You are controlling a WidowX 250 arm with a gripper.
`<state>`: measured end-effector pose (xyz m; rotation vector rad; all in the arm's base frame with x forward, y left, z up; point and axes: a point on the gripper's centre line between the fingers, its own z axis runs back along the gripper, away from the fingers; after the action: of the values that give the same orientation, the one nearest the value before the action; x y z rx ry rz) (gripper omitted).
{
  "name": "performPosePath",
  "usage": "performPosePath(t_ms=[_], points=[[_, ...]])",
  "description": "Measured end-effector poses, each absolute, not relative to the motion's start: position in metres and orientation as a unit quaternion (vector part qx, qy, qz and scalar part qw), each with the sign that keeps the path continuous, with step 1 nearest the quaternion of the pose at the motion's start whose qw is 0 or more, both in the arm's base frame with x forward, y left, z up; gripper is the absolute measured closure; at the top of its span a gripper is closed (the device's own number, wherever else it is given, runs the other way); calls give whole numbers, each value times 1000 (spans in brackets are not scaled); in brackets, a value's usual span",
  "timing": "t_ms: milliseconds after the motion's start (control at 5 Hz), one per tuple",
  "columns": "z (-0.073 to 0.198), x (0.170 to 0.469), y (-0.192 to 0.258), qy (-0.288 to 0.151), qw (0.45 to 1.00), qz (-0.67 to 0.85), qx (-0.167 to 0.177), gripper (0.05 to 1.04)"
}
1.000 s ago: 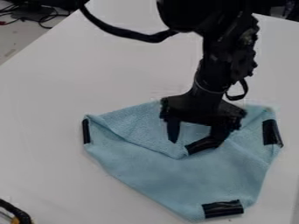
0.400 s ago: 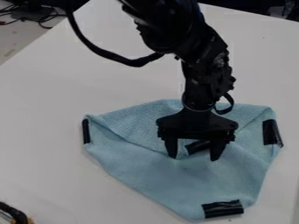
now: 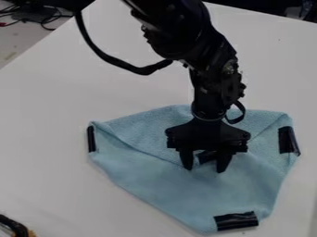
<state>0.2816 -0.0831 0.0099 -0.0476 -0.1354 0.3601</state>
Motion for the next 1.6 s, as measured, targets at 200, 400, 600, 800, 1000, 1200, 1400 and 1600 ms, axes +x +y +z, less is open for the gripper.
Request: performPosePath(t_ms=[200, 400, 600, 800, 1000, 1200, 1400, 1600], points=[[8, 282, -82, -63, 981, 180, -28, 677], [7, 282, -82, -62, 981, 181, -31, 878], [7, 281, -82, -57, 981, 184, -32, 1000], [9, 280, -80, -45, 980, 194, -19, 1025], [15, 276, -81, -37, 977, 208, 0, 1028], [45, 279, -86, -52, 974, 220, 24, 1028], [69, 285, -85, -58, 971, 224, 54, 1028], [83, 307, -68, -84, 972, 216, 49, 1029]])
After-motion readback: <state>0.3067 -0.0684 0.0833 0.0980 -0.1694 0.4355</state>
